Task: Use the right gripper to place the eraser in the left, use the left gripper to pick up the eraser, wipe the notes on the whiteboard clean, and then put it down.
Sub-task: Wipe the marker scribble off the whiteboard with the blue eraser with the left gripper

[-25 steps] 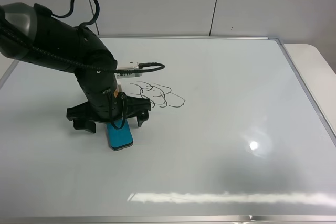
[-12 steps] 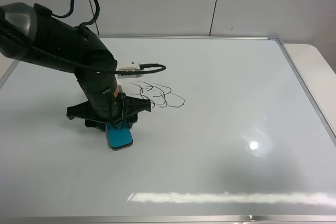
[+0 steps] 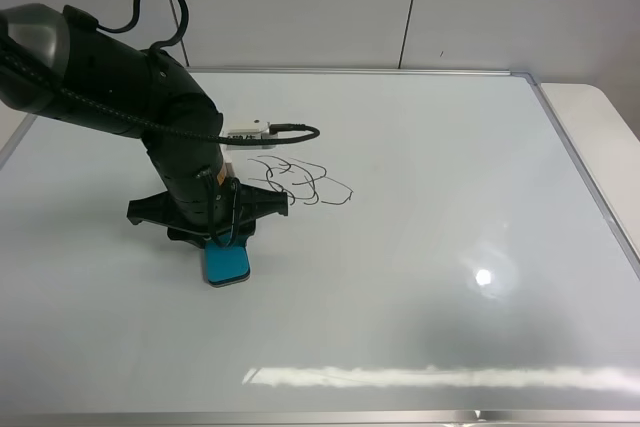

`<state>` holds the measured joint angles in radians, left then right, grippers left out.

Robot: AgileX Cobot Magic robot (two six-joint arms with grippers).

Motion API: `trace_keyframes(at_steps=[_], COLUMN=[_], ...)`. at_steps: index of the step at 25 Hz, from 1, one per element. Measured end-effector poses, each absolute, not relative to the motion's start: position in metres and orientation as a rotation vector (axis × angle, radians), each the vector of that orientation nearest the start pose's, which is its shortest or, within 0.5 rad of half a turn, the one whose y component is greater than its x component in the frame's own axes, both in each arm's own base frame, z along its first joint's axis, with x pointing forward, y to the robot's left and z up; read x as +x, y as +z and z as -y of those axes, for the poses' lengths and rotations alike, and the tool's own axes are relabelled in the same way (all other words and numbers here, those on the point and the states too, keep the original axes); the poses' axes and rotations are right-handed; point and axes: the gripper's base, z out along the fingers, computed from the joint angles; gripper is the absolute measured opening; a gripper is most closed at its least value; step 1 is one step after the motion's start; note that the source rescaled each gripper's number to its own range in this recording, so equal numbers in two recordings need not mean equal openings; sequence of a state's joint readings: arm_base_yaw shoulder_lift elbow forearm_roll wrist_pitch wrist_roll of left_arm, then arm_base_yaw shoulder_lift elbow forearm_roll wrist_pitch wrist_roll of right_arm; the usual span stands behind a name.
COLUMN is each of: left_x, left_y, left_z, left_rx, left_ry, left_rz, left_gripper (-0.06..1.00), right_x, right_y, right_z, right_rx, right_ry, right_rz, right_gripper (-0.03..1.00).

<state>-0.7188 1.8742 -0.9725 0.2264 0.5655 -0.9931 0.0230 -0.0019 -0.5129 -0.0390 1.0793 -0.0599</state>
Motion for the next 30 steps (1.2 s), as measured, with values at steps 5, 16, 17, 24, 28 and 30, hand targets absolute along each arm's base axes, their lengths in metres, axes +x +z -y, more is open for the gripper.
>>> trace_keyframes(at_steps=[5,16,17,24,28,30], left_x=[0.250,0.265,0.271,0.320,0.344,0.353], left_y=[0.137,0.169,0.169,0.157,0.144,0.141], left_z=[0.202,0.196,0.196,0.188,0.184,0.185], left_rx=[-0.027,0.238,0.265,0.413,0.483,0.518], left_ry=[-0.020,0.037,0.037,0.005,-0.013,-0.018], left_rz=[-2.923,-2.791,-2.781,-2.774,-2.778,-2.762], left_gripper=[0.03,0.03,0.03,0.03,0.03,0.03], right_x=[-0.007,-0.007,-0.007,-0.007,-0.007,-0.007], right_y=[0.279,0.279,0.279,0.279,0.279,0.279], right_z=[0.003,0.003,0.003,0.003,0.003,0.003], right_rx=[-0.082,-0.082,-0.082,-0.082,-0.082,-0.082], right_ry=[-0.070,-0.070,-0.070,-0.070,-0.070,-0.070], right_rz=[-2.047,-2.047,-2.047,-2.047,-2.047,-2.047], right_gripper=[1.00,1.00,1.00,1.00,1.00,1.00])
